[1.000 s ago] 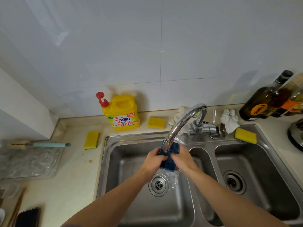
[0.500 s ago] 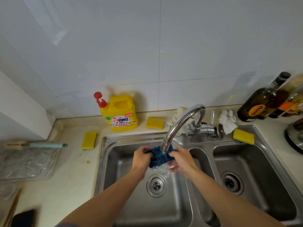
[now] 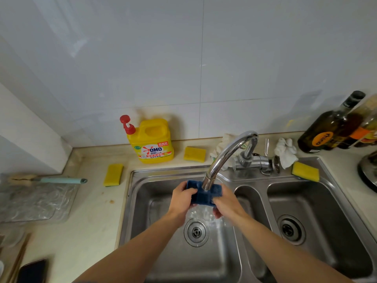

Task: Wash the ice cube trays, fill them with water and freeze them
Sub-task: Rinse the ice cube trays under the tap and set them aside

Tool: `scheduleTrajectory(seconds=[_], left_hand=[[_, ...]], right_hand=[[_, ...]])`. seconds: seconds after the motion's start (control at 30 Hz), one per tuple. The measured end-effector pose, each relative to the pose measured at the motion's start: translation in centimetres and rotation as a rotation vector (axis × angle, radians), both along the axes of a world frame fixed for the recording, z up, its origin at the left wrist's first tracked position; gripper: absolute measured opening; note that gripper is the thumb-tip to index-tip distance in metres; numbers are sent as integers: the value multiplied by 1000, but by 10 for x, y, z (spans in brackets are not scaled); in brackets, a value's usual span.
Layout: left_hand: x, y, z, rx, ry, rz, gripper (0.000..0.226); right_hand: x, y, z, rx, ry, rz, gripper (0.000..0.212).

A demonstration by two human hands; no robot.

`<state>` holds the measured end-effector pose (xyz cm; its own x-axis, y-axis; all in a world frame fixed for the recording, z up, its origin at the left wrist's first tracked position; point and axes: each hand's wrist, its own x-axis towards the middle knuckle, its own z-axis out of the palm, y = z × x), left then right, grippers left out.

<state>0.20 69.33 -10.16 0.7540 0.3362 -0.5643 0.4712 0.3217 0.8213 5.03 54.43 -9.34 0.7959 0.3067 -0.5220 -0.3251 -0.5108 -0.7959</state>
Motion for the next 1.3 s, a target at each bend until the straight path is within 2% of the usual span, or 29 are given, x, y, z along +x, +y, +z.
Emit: scheduleTrajectory(seconds=[0.2, 0.37, 0.53, 0.83, 0.93, 1.07, 1.2, 1.27, 1.3], left_hand=[[0, -3, -1, 111, -15, -105, 42], [-3, 0, -4, 195, 6, -158, 33], [1, 1, 0, 322, 2, -126, 29], [-5, 3, 11, 229, 52, -67, 33], [-4, 2, 18, 242, 46, -50, 35], [-4, -4, 24, 249, 51, -70, 35], [-5, -5, 24, 287, 76, -121, 31], [-5, -3, 23, 327, 92, -153, 31], [-5, -1, 22, 343, 104, -159, 31]], right_hand=[[-1, -4, 0, 15, -27, 20, 16], [-2, -5, -2, -3, -30, 42, 19], [-6, -2, -7, -1, -57, 46, 26], [2, -5, 2, 45, -38, 133, 31], [8, -7, 9, 60, -76, 159, 25], [12, -12, 12, 44, -113, 166, 7], [10, -11, 11, 60, -103, 160, 12], [6, -11, 8, 115, -53, 97, 4], [3, -10, 5, 139, -16, 45, 7]])
